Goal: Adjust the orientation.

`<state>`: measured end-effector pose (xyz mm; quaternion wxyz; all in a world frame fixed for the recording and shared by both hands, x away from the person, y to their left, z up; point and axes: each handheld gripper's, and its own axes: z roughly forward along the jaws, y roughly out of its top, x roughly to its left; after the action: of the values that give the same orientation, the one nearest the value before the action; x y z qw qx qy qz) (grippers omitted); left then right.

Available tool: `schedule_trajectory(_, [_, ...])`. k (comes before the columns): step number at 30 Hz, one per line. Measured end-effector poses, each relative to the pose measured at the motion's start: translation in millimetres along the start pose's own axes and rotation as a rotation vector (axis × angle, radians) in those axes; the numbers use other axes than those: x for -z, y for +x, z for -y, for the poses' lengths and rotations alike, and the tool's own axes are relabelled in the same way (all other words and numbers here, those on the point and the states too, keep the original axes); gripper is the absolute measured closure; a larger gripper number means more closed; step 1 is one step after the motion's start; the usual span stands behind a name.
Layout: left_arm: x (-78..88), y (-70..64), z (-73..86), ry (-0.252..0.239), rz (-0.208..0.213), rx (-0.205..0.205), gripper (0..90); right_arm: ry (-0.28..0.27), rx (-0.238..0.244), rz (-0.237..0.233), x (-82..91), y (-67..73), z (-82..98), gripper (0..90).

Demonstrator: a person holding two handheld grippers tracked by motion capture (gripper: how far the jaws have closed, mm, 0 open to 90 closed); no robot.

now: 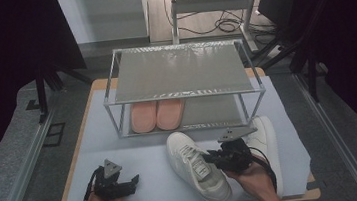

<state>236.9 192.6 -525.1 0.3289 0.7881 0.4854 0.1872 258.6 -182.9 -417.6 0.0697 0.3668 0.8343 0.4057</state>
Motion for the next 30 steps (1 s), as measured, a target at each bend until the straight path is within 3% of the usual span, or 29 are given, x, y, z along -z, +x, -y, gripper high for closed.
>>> schedule_trajectory(6, [0.0, -0.1, 0.0, 0.000, 0.000, 0.000, 13.3, 0.074, 0.009, 0.033, -3.8, -13.1, 12.9, 70.0])
schedule_trajectory(8, [0.0, -0.2, 0.0, 0.000, -0.001, 0.000, 13.3, 0.069, -0.001, 0.003, -2.0, -16.1, 14.1, 64.5])
schedule_trajectory(12, [0.0, -0.3, 0.1, 0.000, 0.000, 0.002, 13.3, 0.082, 0.022, 0.009, 7.4, -14.6, 10.7, 57.3])
schedule_trajectory(21, [0.2, 0.1, 0.0, 0.003, 0.000, -0.004, 13.3, 0.180, 0.010, 0.027, 16.0, -14.6, 24.2, 55.8])
schedule_trajectory(30, [0.2, 0.1, 0.0, 0.003, 0.000, -0.004, 13.3, 0.309, 0.022, 0.032, 4.8, -17.1, 25.8, 53.9])
